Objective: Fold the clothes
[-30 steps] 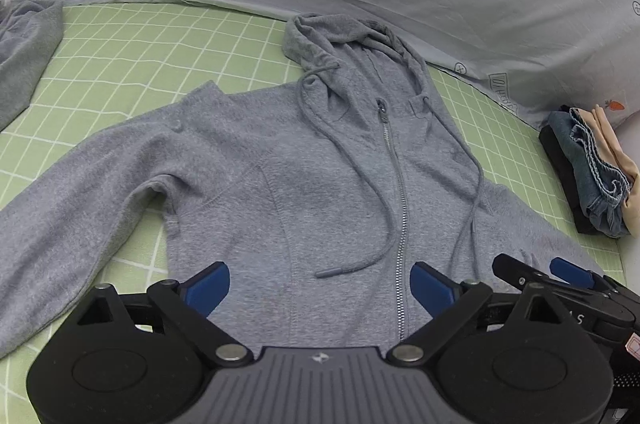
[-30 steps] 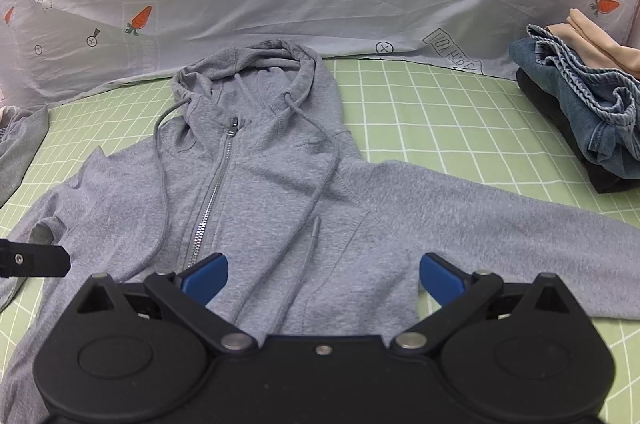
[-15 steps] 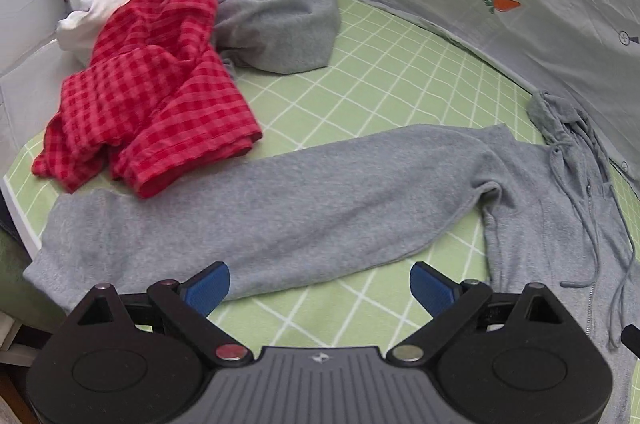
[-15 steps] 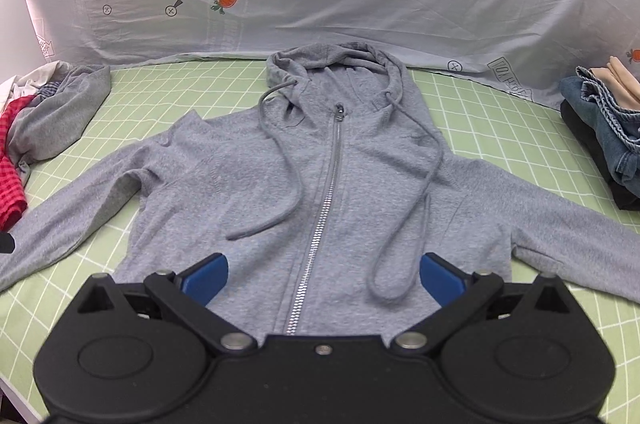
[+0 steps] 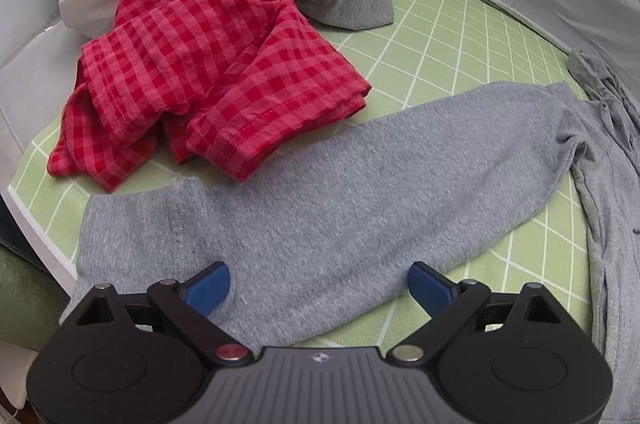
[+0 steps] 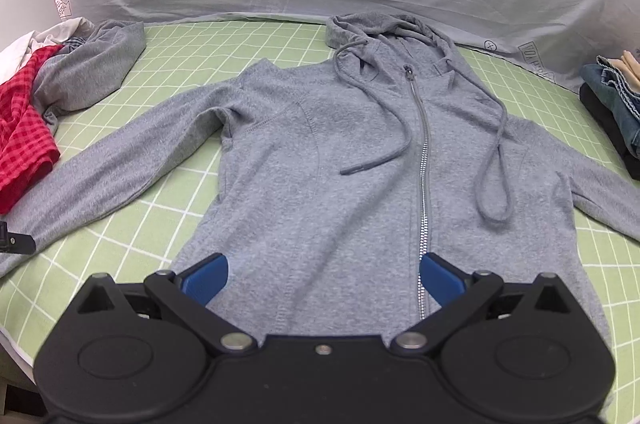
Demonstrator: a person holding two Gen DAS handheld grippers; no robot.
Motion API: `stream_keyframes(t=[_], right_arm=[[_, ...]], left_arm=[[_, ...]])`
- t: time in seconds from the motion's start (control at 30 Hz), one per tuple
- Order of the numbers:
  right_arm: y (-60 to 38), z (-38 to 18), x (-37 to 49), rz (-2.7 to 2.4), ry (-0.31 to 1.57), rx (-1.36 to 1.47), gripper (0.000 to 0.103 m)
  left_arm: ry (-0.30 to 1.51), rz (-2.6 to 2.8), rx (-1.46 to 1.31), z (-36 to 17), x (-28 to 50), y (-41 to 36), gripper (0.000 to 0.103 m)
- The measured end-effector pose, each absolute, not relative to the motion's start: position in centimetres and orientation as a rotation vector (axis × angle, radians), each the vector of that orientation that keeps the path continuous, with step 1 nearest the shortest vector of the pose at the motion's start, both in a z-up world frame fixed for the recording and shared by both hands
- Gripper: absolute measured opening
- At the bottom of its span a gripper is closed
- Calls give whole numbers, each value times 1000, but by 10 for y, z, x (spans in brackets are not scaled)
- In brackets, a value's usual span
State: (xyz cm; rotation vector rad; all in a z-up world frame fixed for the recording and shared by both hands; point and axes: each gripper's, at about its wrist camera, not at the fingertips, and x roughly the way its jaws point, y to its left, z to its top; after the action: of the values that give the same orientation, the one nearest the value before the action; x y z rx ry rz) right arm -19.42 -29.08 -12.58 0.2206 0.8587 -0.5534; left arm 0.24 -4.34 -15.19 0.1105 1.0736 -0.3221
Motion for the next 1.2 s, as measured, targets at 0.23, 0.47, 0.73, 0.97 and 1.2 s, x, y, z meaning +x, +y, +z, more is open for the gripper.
stream_keyframes(t=[0.23, 0.47, 0.73, 0.97, 1.2], right_arm=[[-285, -123, -204, -635, 868, 231, 103], [-287, -117, -221, -717, 861, 244, 103], [-290, -111, -223, -756, 832, 255, 103], [-292, -115, -208, -730, 824, 259, 103], [-292, -126, -192, -704, 858, 280, 103]], left_arm=[[1022, -499, 197, -144, -2, -79, 26], [1055, -693, 102, -147, 13, -137, 14], [957, -944, 114, -106, -8, -186, 41], [992, -702, 164, -108, -2, -112, 54], [1094, -506, 151, -137, 9, -73, 56]])
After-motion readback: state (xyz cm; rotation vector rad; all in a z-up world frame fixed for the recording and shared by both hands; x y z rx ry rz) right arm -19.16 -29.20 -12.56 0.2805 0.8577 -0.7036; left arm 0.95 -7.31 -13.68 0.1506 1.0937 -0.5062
